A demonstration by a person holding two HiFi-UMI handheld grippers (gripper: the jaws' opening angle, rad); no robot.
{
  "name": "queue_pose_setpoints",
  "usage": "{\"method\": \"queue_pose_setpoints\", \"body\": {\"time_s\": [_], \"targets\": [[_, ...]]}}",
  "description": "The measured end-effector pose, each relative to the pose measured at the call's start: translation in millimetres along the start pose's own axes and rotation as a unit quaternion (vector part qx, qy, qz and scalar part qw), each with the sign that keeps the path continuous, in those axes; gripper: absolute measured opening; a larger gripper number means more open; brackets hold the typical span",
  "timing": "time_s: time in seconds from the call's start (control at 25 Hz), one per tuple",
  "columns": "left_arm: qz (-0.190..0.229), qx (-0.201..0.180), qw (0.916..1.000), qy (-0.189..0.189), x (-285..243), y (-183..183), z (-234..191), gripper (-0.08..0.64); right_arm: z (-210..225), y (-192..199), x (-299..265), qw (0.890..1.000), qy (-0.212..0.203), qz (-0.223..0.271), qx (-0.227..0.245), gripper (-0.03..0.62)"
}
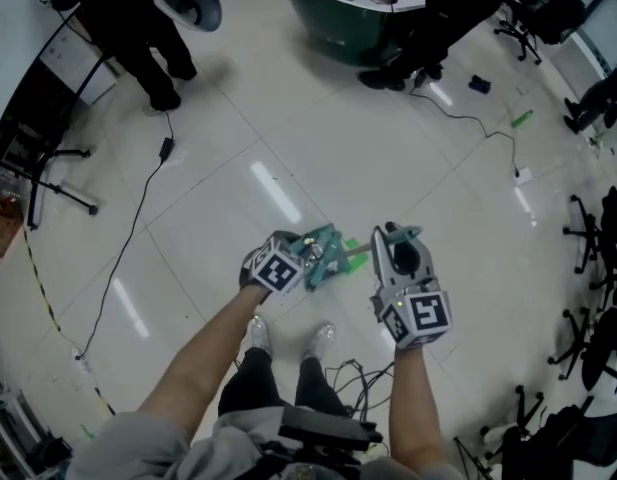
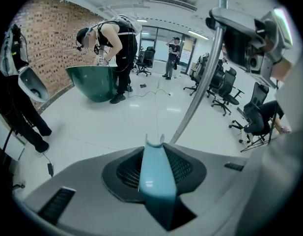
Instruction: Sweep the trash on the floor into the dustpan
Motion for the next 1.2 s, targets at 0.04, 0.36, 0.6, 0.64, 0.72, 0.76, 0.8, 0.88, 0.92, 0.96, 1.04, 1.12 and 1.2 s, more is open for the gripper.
{"method": "queue_pose_setpoints", "body": {"time_s": [0.04,0.36,0.6,0.64,0.72,0.76,0.8,0.88,0.92,0.96,1.04,1.12,1.2], "targets": [[-0.002,0.0,1.0,-0.001,0.1,0.7,-0.4,0.107,-0.6,-0.2,-0.4,1.0,-0.001,0.001,0.0,0.089],[-0.003,0.009,0.9999,0.011,-3.0,-0.4,-2.4,0.112,-3.6,-3.7,-7.3,1.0,-0.001,0.0,0.004,0.089],[-0.006,0.002,1.0,-0.002,-2.7,0.1,-0.8,0.114,-6.2,-13.7,-7.7,1.0,-0.023,0.013,0.011,0.089],[-0.004,0.002,1.0,-0.001,-1.8,-0.7,0.9,0.127,-7.4,-16.4,-8.2,0.999,-0.03,0.012,0.014,0.089],[0.0,0.004,0.9998,0.017,4.6,-0.9,6.5,0.247,-13.0,-20.8,-10.6,0.999,-0.041,0.007,0.017,0.089],[0.003,0.001,0.9996,0.029,10.1,-0.4,8.9,0.255,-17.2,-22.7,-12.9,0.999,-0.045,0.005,0.019,0.089],[0.006,-0.005,0.9992,0.04,16.3,0.0,10.3,0.27,-21.8,-24.6,-15.7,0.999,-0.048,0.004,0.022,0.089],[0.012,-0.029,0.9977,0.061,29.0,-0.7,8.7,0.279,-30.9,-29.3,-23.1,0.998,-0.051,0.005,0.032,0.089],[0.014,-0.042,0.9965,0.071,35.8,-1.1,4.4,0.279,-36.1,-32.0,-27.6,0.998,-0.053,0.006,0.039,0.089],[0.019,-0.052,0.9951,0.082,43.4,-1.4,-1.8,0.279,-42.4,-34.6,-32.1,0.997,-0.054,0.006,0.045,0.089],[0.042,-0.054,0.9914,0.111,60.0,-3.6,-17.5,0.279,-55.9,-41.7,-39.1,0.997,-0.052,0.013,0.048,0.087],[0.064,-0.047,0.9862,0.146,73.9,-9.8,-37.9,0.279,-66.0,-50.9,-44.6,0.998,-0.04,0.026,0.05,0.087],[0.071,-0.051,0.9796,0.181,80.9,-11.9,-58.6,0.276,-74.7,-52.2,-49.6,0.998,-0.028,0.026,0.059,0.086]]}}
Point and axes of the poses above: the fingertips, and each gripper's own axes: x backward along the fingers, z to its right, y out of its underside, the point moved 6 cm from there along x, backward along the fingers, and after that the axes turned 13 degrees about x, right-handed, at the moved point
